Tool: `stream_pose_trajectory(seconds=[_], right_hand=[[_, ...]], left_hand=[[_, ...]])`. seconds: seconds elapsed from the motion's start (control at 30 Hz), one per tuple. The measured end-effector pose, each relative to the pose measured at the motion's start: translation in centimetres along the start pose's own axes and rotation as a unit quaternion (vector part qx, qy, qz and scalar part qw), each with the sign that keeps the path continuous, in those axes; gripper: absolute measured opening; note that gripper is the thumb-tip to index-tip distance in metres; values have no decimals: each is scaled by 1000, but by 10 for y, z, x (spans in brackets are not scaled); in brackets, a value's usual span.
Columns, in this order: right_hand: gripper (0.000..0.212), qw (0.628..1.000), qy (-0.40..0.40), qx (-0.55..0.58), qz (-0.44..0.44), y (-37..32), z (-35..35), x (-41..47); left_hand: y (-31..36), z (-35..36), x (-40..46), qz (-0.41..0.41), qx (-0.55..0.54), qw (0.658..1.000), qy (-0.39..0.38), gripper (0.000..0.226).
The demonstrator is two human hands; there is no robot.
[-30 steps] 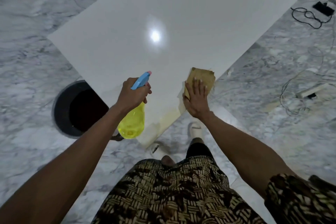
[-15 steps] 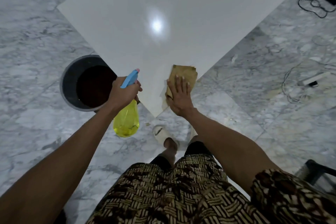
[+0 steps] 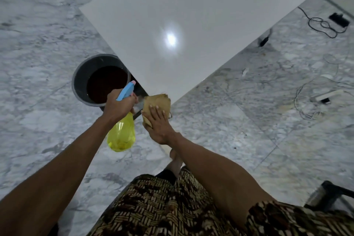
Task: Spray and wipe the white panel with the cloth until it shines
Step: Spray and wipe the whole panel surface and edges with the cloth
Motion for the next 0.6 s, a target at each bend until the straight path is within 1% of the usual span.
stream_pose_trajectory(seconds=[0.03,0.07,0.1,0.13,0.2,0.3,0.37,0.43,0.5,0.53,0.6], right_hand=[[52,999,-19,50,5,-7,-2,-4],[50,992,-29,124,16,-16,-7,-11],[49,975,-29,218,23,-23,-11,-18],[48,948,-28,316,25,-33,-18,-27],[50,882,-22,469,32,-45,-32,-46],[47,773,2,630,74,-38,-62,-73],[46,710,29,700,73,-29,-91,-98],[47,672,80,733,67,-11,-120,-121],[47,649,138,745,72,14,-151,-145],[47,645,163,743,74,26,-166,-155],[49,638,205,739,65,47,-202,-174]], left_hand=[[0,1,-6,1,3,1000,1,23],[1,3,-14,6,9,1000,1,24],[4,4,-22,12,16,1000,-2,25],[7,6,-30,21,22,1000,-5,24],[19,12,-47,43,30,999,-12,20],[43,23,-65,68,50,996,-5,13],[61,31,-72,86,54,995,-8,19],[79,41,-74,108,54,992,-32,26],[102,58,-77,128,55,989,-55,26],[113,67,-77,136,50,988,-63,27],[140,91,-76,151,35,985,-80,36]])
Point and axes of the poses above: each hand's wrist, its own x-axis towards the middle knuckle, its own z-axis out of the palm, y = z × x, the point moved 4 cm from there along x, towards the middle knuckle, and after that the axes turned 8 degrees about -y, right-handed, at the moved point
